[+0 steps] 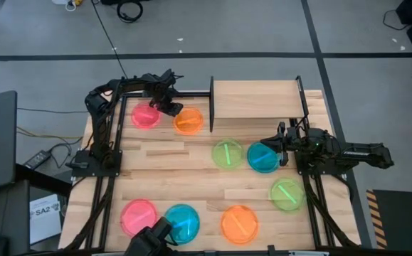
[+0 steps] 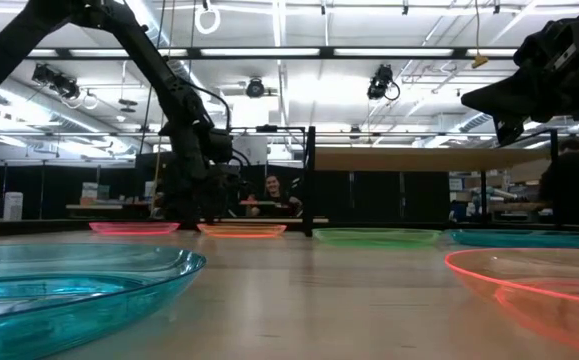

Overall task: Place and stack plates onto a shelf
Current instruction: Put the top orange plate on the shelf

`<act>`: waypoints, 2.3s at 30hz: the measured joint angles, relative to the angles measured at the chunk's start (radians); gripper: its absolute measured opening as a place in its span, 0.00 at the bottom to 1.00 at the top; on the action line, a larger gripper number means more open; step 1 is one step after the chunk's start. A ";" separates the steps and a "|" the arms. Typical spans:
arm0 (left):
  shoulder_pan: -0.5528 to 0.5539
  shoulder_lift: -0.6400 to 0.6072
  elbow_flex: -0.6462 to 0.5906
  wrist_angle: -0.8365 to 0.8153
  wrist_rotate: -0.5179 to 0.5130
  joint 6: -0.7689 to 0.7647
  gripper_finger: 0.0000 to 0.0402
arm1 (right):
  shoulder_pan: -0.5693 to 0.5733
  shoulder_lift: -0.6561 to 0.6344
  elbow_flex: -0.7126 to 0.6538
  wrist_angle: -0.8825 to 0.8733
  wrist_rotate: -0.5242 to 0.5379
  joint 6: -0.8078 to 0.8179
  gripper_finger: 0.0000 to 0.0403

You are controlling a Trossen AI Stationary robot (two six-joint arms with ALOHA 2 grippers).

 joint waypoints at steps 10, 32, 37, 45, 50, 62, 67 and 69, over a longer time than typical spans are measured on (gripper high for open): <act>-0.003 0.005 -0.001 0.007 0.011 -0.001 0.32 | 0.000 0.000 0.000 0.000 0.000 0.000 0.03; -0.007 0.011 -0.003 0.016 0.017 -0.002 0.02 | 0.000 0.000 0.000 0.000 0.000 0.000 0.03; -0.007 0.011 -0.004 0.014 0.017 -0.001 0.01 | 0.000 0.000 0.000 0.000 0.000 0.000 0.03; -0.007 -0.011 -0.005 0.004 -0.002 0.010 0.01 | 0.000 0.000 0.000 0.000 0.000 0.000 0.03; 0.001 -0.073 -0.005 -0.027 -0.008 0.010 0.01 | 0.000 0.000 0.000 0.000 0.000 0.000 0.03; 0.039 -0.275 -0.004 -0.138 -0.009 0.036 0.01 | 0.000 0.000 0.000 0.000 0.000 0.000 0.03; 0.058 -0.373 -0.004 -0.161 -0.007 0.036 0.01 | 0.000 0.000 0.000 0.000 0.000 0.000 0.03; 0.062 -0.412 -0.004 -0.165 -0.005 0.036 0.01 | 0.000 0.000 0.000 0.000 0.000 0.000 0.03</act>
